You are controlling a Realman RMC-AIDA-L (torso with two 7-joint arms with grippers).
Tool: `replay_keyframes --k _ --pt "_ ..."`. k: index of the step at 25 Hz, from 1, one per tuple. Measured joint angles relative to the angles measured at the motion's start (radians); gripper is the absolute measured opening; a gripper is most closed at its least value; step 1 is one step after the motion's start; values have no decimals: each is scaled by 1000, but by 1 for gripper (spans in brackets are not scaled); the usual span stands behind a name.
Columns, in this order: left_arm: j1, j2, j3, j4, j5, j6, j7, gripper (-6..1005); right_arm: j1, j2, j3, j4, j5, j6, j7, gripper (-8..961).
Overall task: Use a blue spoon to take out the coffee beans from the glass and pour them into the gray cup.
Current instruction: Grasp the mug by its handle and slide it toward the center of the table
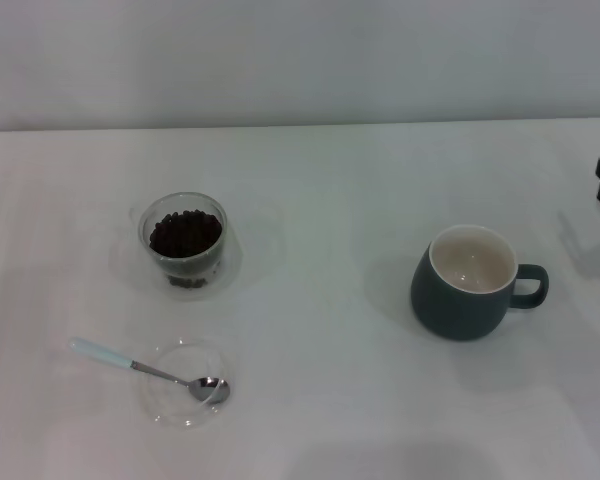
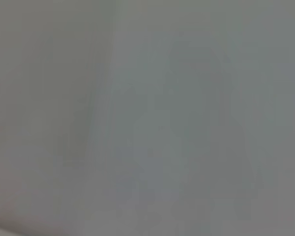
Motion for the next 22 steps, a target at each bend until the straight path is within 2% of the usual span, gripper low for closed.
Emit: replay_keyframes --k 6,10,17,22 --pt "-32 0 -1 6 1 -20 44 859 -71 16 2 -5 -72 -49 63 580" --pt "-44 0 0 10 2 -38 49 859 -113 18 -1 0 -97 -110 111 580" --pt "-46 0 -2 19 -2 -42 50 860 -173 -12 5 10 -246 -236 265 579" --pt "-46 0 -2 19 -2 -42 50 860 -160 -16 1 51 -317 -283 322 578"
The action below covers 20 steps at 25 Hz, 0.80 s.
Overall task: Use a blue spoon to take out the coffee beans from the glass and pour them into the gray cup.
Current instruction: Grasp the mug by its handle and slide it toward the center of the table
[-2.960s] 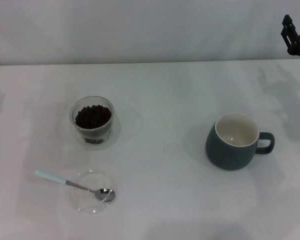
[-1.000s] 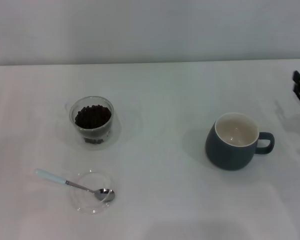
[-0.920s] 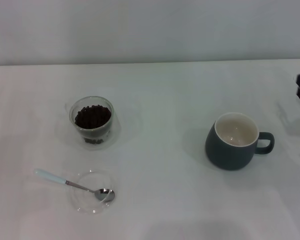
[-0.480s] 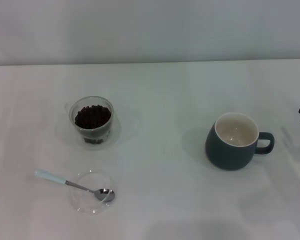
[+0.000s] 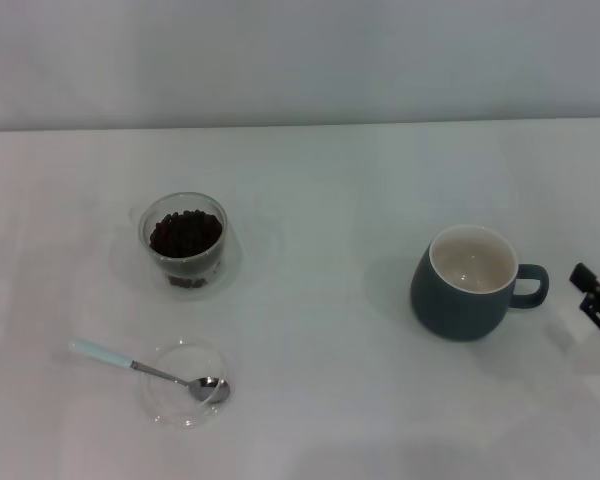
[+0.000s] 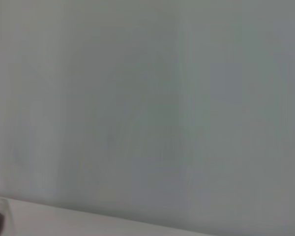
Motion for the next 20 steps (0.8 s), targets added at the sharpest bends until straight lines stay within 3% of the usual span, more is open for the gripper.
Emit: replay_keyframes --k 8,20 --pt "-2 0 0 1 0 0 0 860 56 15 -6 70 -39 -18 8 577" --pt "-13 1 0 0 -13 0 0 859 100 17 -14 111 -66 -4 35 575"
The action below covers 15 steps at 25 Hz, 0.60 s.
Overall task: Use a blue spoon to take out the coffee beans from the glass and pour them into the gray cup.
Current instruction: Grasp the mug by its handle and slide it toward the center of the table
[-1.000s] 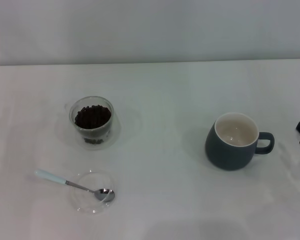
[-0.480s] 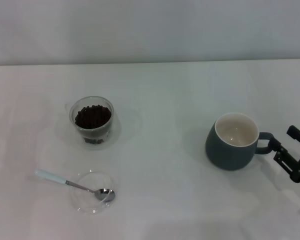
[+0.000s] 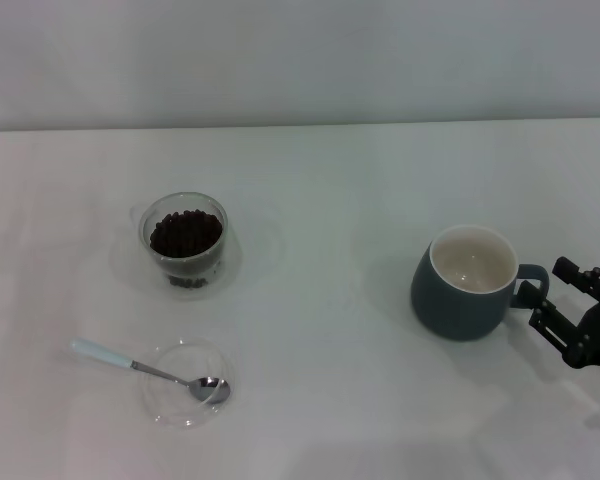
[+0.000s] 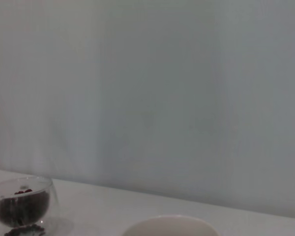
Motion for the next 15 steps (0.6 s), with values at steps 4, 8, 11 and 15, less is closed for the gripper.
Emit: replay_keyframes --k 4,8,11,15 --pt "-4 0 0 0 0 0 0 859 11 3 0 17 0 13 0 575" --pt "-11 -1 0 0 0 -2 0 859 28 10 0 24 1 42 -5 574" --pt "-18 -1 0 0 0 -16 0 859 41 13 -3 26 0 83 -7 574" --pt "-24 -1 0 0 0 -25 0 860 57 14 -4 26 0 120 -7 571"
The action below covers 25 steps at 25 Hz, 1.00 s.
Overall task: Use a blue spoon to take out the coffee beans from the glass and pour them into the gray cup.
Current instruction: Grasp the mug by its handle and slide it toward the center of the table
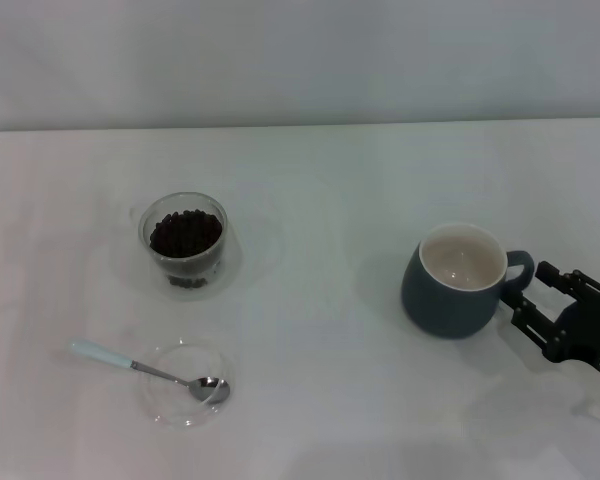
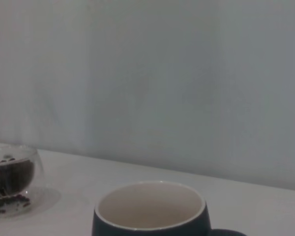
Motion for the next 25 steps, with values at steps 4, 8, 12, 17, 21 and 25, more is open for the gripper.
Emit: replay_keyframes --k 4,8,12,17,21,25 --pt "0 -1 0 -1 0 -1 0 860 14 2 -1 0 0 31 0 569" --pt "0 -1 0 -1 0 -1 0 860 27 2 -1 -1 0 55 2 566" --pt "0 -1 0 -1 0 -1 0 860 40 2 -1 -2 0 59 3 563" --pt "-2 -1 0 0 0 -1 0 860 42 2 -6 -4 0 57 1 560" --pt "-2 -1 0 0 0 -1 0 859 41 1 -20 -11 -1 46 7 557" --pt "-2 -2 0 0 0 -1 0 859 41 1 -25 -11 -2 35 13 554"
